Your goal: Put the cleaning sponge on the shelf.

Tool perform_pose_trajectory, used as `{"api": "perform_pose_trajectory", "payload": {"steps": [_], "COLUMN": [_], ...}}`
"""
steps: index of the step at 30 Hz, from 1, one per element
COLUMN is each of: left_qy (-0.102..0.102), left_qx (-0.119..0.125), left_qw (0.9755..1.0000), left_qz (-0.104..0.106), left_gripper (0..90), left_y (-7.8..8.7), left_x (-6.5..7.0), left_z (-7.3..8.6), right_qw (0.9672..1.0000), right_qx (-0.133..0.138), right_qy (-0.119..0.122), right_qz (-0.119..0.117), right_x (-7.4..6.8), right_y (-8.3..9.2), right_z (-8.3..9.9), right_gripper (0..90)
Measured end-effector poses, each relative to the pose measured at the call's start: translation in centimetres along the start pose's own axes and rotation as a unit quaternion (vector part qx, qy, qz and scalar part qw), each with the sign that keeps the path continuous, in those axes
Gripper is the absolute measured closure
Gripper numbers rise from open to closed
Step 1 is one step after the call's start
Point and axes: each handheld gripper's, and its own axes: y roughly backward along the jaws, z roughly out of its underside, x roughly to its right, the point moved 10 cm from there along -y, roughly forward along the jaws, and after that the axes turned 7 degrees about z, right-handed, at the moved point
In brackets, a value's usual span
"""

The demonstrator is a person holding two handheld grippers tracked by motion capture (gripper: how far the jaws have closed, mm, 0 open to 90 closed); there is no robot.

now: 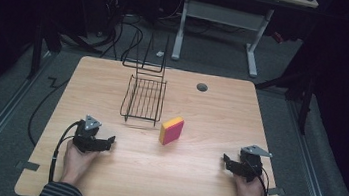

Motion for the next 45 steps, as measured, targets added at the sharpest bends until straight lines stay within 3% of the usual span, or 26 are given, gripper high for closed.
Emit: {"api": "perform_pose_trajectory", "payload": {"steps": [5,13,15,21,35,38,45], "left_qy": [0.005,0.017,0.016,0.020,-0.012,-0.024,-0.036], "left_qx": [0.019,0.046,0.047,0.054,0.064,0.068,0.062], "left_qw": [0.9998,0.9981,0.9981,0.9968,0.9940,0.9921,0.9898], "left_qz": [0.008,0.039,0.036,0.055,0.088,0.103,0.123], "left_gripper": [15.9,16.0,15.9,15.9,16.3,16.6,18.3], "left_y": [0.6,1.6,1.7,2.0,2.1,2.1,1.4], "left_x": [0.5,1.9,2.0,3.0,6.2,7.5,9.1], "left_z": [-0.6,-1.6,-1.7,-2.3,-3.0,-3.5,-4.2], "right_qw": [1.0000,1.0000,1.0000,1.0000,1.0000,1.0000,1.0000], "right_qx": [0.000,0.001,0.001,0.000,0.001,0.001,0.001], "right_qy": [0.003,0.005,0.005,0.002,0.005,0.005,0.005], "right_qz": [-0.003,-0.003,-0.003,-0.003,-0.003,-0.003,-0.003], "right_x": [-0.1,-0.1,-0.1,-0.1,0.0,0.0,-0.1], "right_y": [0.0,0.0,0.0,0.0,0.0,0.0,0.0], "right_z": [0.0,0.0,0.0,0.0,0.0,0.0,0.0], "right_gripper": [26.7,26.7,26.7,26.6,26.6,26.6,26.6]}}
